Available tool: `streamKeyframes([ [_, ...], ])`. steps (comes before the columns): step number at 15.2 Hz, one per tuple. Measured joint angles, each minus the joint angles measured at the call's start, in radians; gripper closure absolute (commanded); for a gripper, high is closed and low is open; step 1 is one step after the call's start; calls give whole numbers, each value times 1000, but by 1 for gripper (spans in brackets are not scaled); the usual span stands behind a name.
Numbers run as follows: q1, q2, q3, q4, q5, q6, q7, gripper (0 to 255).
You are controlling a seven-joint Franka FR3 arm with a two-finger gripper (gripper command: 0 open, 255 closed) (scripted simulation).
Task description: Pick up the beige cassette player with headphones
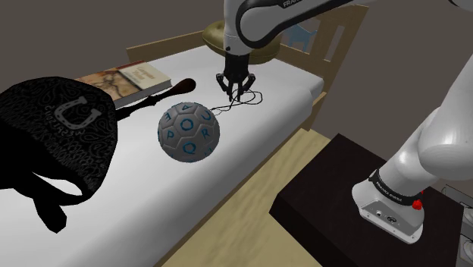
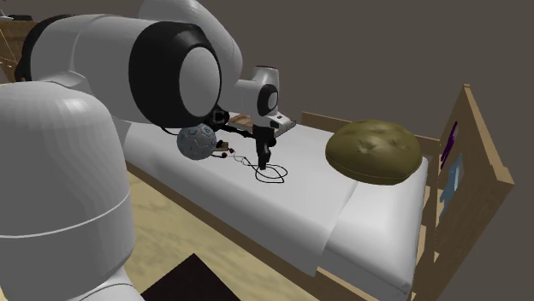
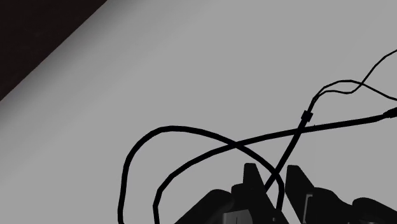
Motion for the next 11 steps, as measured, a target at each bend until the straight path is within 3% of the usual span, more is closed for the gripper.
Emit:
streamKeyframes([
  [11,-4,-44,2,91,13,-133,-7,255],
])
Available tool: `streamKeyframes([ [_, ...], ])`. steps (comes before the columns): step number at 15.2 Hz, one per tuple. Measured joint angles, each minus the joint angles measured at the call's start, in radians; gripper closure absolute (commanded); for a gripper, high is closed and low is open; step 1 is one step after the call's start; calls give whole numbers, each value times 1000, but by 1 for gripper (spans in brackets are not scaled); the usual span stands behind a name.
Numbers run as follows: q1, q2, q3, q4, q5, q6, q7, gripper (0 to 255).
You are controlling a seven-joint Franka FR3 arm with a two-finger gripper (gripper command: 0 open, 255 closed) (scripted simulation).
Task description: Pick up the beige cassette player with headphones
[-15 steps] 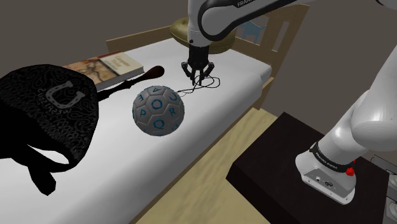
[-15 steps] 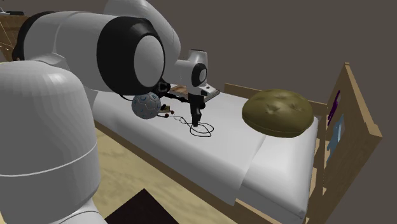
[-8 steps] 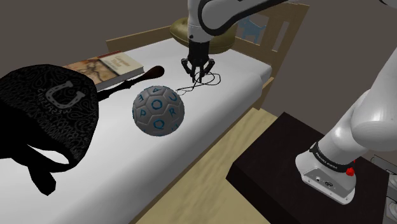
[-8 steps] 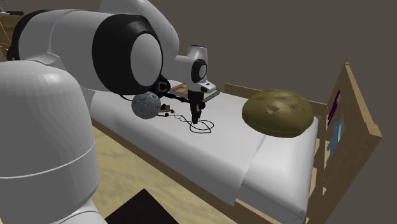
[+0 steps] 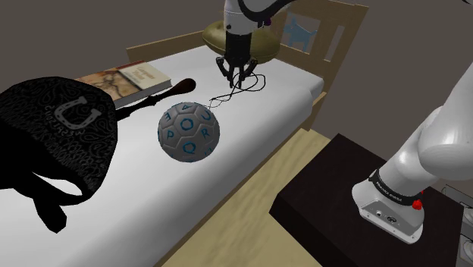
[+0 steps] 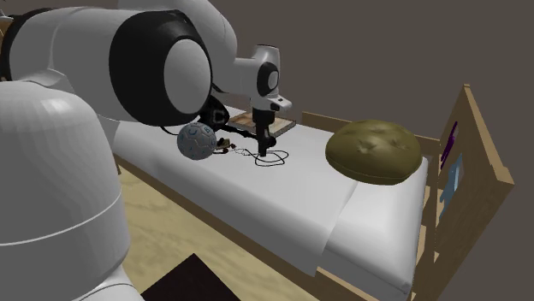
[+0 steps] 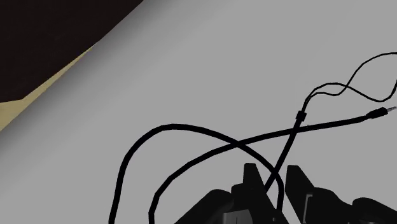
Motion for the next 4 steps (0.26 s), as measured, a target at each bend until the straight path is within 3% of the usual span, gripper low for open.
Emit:
streamKeyframes([
  [4,-1,-12,0,32,3,-43,-1,255],
])
